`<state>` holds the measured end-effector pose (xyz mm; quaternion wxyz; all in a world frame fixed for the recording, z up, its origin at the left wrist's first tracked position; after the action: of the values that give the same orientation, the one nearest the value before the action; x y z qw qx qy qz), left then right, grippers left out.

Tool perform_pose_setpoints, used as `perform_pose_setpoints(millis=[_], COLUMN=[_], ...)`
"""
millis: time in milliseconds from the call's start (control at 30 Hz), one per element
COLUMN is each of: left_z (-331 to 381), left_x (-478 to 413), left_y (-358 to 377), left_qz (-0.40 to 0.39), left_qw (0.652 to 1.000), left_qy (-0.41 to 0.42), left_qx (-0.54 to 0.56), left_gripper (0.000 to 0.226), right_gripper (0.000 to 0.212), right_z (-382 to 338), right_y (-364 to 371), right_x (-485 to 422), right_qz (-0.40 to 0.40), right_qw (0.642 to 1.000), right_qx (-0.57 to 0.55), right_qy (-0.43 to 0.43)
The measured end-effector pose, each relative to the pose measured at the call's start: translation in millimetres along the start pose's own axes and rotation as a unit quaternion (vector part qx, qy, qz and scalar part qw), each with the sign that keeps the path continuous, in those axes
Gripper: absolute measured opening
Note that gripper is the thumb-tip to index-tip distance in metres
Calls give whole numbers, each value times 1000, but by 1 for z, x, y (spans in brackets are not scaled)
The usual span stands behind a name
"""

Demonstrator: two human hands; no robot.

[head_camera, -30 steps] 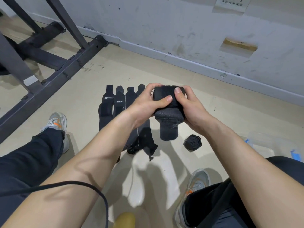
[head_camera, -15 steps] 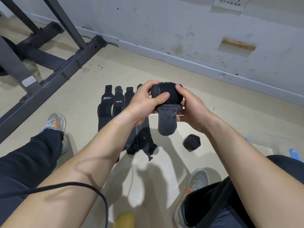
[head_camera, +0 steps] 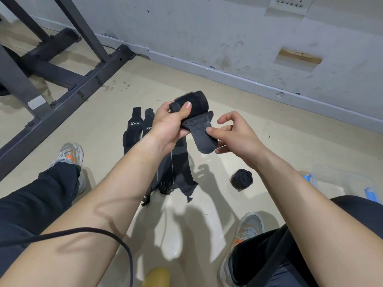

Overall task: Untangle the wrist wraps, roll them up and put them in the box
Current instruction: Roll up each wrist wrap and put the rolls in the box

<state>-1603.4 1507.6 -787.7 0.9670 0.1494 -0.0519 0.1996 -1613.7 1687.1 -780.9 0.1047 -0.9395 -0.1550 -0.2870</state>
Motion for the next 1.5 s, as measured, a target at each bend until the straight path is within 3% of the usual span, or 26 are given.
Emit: perform_pose_setpoints(millis=[267,500,733,967,1200,1400,1500], left_z=[-6,0,-6,-10,-25,-40,-40], left_x=[-1,0,4,12,25,36,41], left_y=[-8,2,-4,9,24,32,38], left_qz=[24,-23,-5,-72,-132,-171,-171], left_qw=[999,990,988,979,976,981,983], left_qy=[-18,86,86,112,83,-3,-17], left_qx=[17,-112,-131,-151,-150,-97,-64], left_gripper=[24,34,45,38,42,46,44], right_gripper=[16,23,22,21,41,14,14], right_z=[-12,-27,-20,-32,-37,-47,-49], right_y=[14,6,3,4,-5,-13,-18], right_x=[5,11,13,18,20,22,21], right_qz=[-16,-54,-49,-103,-116,-52,-18], right_qw=[994,994,988,993,991,990,989], right_qx=[75,-2,147,-4,-37,47,46], right_qy=[-78,-95,-28,-55,-58,-123,-142])
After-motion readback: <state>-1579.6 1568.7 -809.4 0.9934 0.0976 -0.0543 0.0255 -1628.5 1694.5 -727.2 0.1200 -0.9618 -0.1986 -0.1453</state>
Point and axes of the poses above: each hand's wrist, its own x-axis away from the middle knuckle, its own y-axis out of the palm, z = x × y, the point moved 9 cm from there along -x, towards the middle knuckle, and after that the axes turned 14 degrees about y, right-handed, at the moved point
